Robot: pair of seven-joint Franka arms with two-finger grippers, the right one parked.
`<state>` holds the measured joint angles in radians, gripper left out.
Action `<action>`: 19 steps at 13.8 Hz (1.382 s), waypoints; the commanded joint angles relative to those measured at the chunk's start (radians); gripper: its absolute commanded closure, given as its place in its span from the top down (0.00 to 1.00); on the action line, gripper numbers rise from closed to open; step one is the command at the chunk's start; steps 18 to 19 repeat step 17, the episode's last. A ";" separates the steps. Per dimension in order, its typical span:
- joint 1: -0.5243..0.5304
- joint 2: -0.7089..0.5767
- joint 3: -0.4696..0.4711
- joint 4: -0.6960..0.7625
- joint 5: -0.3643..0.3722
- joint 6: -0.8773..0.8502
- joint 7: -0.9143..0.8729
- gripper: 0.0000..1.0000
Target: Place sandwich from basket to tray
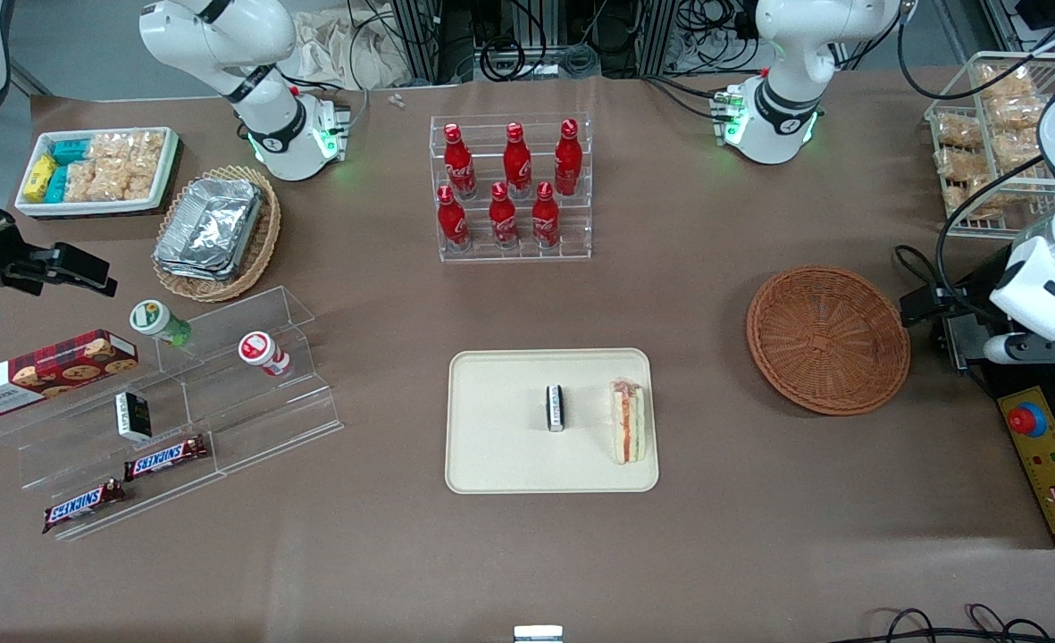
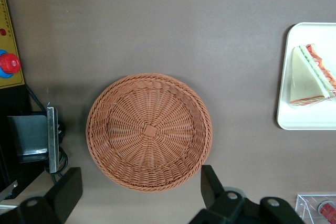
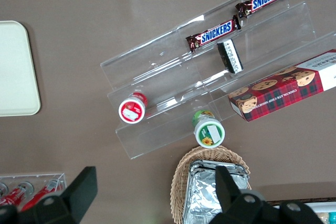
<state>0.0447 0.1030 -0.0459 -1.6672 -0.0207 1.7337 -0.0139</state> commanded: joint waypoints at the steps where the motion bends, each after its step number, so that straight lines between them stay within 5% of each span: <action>1: 0.007 0.017 -0.005 0.032 -0.008 -0.008 -0.009 1.00; 19: 0.006 0.060 -0.011 0.132 0.071 -0.092 0.080 1.00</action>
